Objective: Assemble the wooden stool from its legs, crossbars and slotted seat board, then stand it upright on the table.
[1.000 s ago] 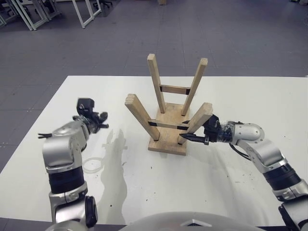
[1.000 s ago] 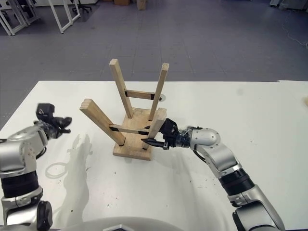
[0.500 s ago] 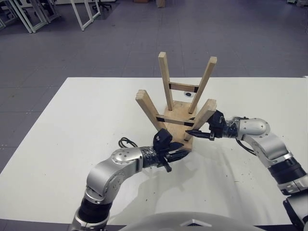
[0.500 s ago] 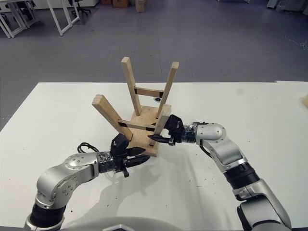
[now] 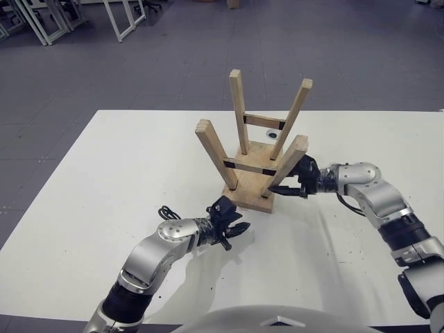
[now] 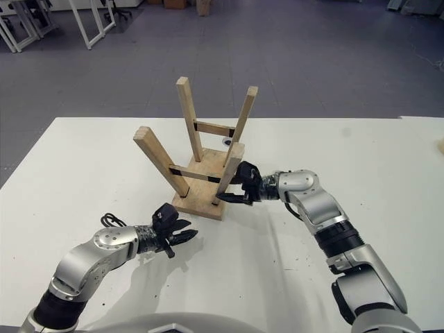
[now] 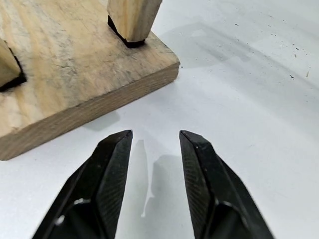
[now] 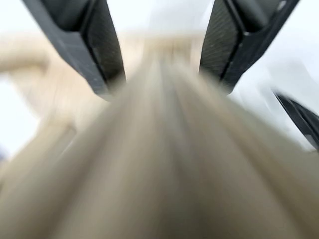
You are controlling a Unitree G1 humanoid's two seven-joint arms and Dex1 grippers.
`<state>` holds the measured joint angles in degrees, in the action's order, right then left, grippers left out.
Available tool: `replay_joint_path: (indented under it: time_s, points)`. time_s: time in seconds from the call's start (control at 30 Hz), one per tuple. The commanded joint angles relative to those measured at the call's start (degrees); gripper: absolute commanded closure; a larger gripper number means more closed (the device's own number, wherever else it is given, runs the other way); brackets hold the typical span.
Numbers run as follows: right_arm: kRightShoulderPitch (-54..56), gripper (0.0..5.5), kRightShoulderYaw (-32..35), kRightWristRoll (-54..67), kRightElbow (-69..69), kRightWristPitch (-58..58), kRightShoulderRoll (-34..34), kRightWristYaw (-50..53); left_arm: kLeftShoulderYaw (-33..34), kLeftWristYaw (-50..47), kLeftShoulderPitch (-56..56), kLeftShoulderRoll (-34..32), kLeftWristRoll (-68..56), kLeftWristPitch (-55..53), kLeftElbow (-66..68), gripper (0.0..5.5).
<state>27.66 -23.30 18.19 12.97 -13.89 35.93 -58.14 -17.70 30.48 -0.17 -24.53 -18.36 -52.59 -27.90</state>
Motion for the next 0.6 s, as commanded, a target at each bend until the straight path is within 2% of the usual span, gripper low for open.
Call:
replay_joint_path:
  time_s: [0.03,0.13,0.3,0.47,0.6]
  points:
    - [-0.76,2.39,1.65,-0.7,-2.36,-2.4,-0.57,-0.9,-0.31,-1.18,0.31,0.02,0.75,0.75,0.39,3.76]
    - [-1.42,1.79,2.96,-2.19,-3.41,-1.6,-0.13,-0.34,-0.34,-1.59,0.53,-0.06,0.61,0.82,0.37,3.76]
    - [-3.53,1.79,4.05,-9.44,-3.98,0.65,4.88,0.27,1.21,-4.6,-1.26,1.77,2.05,2.71,1.58,3.76]
    - [-12.4,1.79,12.86,-7.29,-14.62,-7.29,5.43,7.84,5.19,-11.8,-4.0,9.7,2.51,4.99,5.01,3.76]
    - [-16.49,1.79,22.77,-0.43,-27.5,-19.6,-0.35,18.34,3.94,-13.75,-3.98,11.19,4.43,6.56,6.44,3.76]
